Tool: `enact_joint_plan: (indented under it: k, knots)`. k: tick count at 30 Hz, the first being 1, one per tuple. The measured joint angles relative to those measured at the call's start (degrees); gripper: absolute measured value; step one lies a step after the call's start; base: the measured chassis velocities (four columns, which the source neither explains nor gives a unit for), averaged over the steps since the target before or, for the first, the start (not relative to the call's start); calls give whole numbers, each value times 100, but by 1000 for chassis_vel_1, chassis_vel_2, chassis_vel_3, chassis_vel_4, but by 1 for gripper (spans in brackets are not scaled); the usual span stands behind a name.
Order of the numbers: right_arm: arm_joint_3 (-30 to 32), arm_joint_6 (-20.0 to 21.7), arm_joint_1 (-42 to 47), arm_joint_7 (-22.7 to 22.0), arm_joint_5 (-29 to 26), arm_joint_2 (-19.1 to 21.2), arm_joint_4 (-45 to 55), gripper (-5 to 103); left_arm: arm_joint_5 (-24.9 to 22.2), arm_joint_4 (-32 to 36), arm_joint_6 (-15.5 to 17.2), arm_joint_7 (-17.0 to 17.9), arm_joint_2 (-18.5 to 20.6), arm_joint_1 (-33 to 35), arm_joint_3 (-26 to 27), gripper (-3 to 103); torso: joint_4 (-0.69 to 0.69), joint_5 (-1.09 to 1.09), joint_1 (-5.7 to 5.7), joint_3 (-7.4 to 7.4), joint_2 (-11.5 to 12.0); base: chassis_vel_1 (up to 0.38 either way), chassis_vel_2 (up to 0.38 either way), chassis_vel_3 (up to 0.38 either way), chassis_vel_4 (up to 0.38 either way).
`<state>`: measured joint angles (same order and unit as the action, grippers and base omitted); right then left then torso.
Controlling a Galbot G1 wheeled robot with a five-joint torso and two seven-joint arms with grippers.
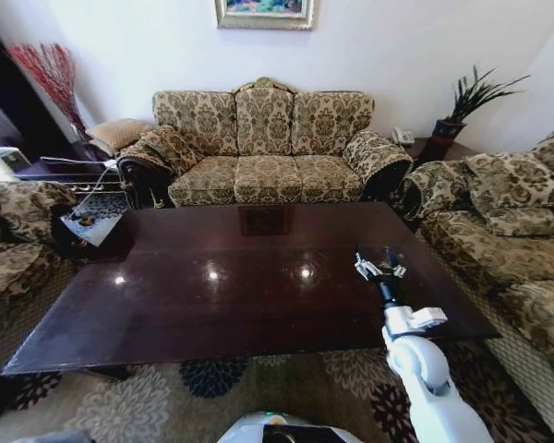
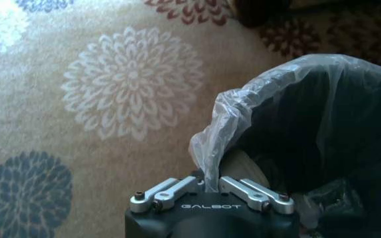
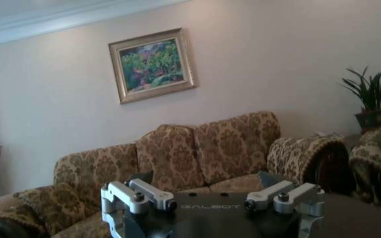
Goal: Move to the front of the table and place the trash on the table into the trash bin.
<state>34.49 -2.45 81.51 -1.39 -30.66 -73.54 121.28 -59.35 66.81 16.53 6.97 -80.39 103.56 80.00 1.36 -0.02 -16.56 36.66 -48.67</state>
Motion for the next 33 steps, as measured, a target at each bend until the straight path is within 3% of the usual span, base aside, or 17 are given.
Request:
enact_joint_plan:
  k: [12,17,25,32,33]
  knots:
    - [218,49,254,-44,-37,16,267,100,25,-1700,-665,-323,390,-697,-193,0,-3,2,0,0,0,0,0,0,0]
    - [317,29,402,-39,-92,-7,337,100,-100,-2375,-721,-337,642,-1082,-112,0,-2,1,0,0,0,0,0,0,0]
    - [444,12,446,-36,-199,-11,342,100,-231,-2915,-814,-381,809,-1471,0,0,-3,1,0,0,0,0,0,0,0]
    - [655,-6,506,4,-442,95,252,100,-29,-3344,-991,-463,905,-1820,29,-3,-2,2,0,0,0,0,0,0,0]
    - [684,-28,508,22,-483,117,195,100,7,-3388,-1009,-467,913,-1891,33,2,-4,4,0,0,0,0,0,0,0]
